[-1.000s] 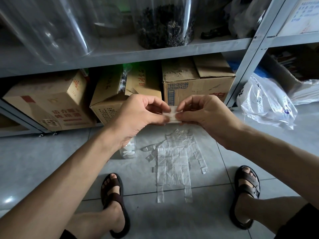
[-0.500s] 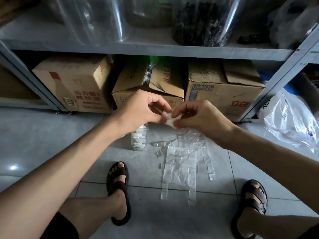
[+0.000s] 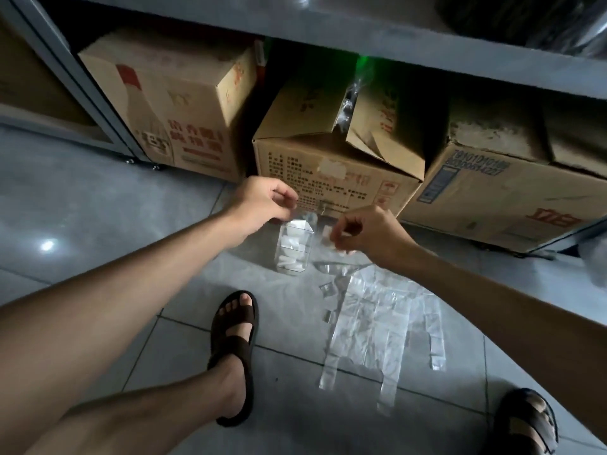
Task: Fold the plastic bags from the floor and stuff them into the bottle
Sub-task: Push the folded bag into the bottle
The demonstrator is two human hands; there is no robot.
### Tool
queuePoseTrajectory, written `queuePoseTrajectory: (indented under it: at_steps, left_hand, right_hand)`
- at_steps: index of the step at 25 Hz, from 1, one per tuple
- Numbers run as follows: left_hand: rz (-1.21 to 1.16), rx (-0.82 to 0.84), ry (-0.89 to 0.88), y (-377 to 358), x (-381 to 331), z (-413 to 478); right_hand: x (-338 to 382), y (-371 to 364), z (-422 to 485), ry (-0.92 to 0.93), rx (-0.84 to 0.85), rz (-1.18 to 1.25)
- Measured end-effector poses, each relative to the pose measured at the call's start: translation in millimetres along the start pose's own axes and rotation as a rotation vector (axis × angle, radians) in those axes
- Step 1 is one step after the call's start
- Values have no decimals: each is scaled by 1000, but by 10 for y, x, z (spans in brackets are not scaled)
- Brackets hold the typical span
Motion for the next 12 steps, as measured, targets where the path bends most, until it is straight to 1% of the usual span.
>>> queuePoseTrajectory:
  at_steps: [3, 5, 8, 10, 12]
  left_hand:
    - [59, -57, 222, -193, 861, 352]
    - [128, -91, 288, -294, 1295, 505]
    - [147, -131, 313, -424, 1734, 728]
    - [173, -128, 300, -510, 1880, 826]
    - [219, -119, 268, -583, 1970, 899]
  right_hand:
    - [-636, -435, 267, -79, -1, -58]
    - [-899, -637, 453, -83, -30, -112]
    - [-1049, -991, 867, 26, -81, -191]
    - [-1092, -1269, 1123, 86, -64, -223]
    - [-1111, -1492, 1304, 95, -27, -238]
Point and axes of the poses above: each hand's wrist, its own z-axis towards the middle knuckle, its own y-axis out of the back of the hand, x = y × z, the point moved 5 cm from there along z, towards the middle knuckle, and after that the axes turned 6 degrees about -x, right-handed, at the moved point
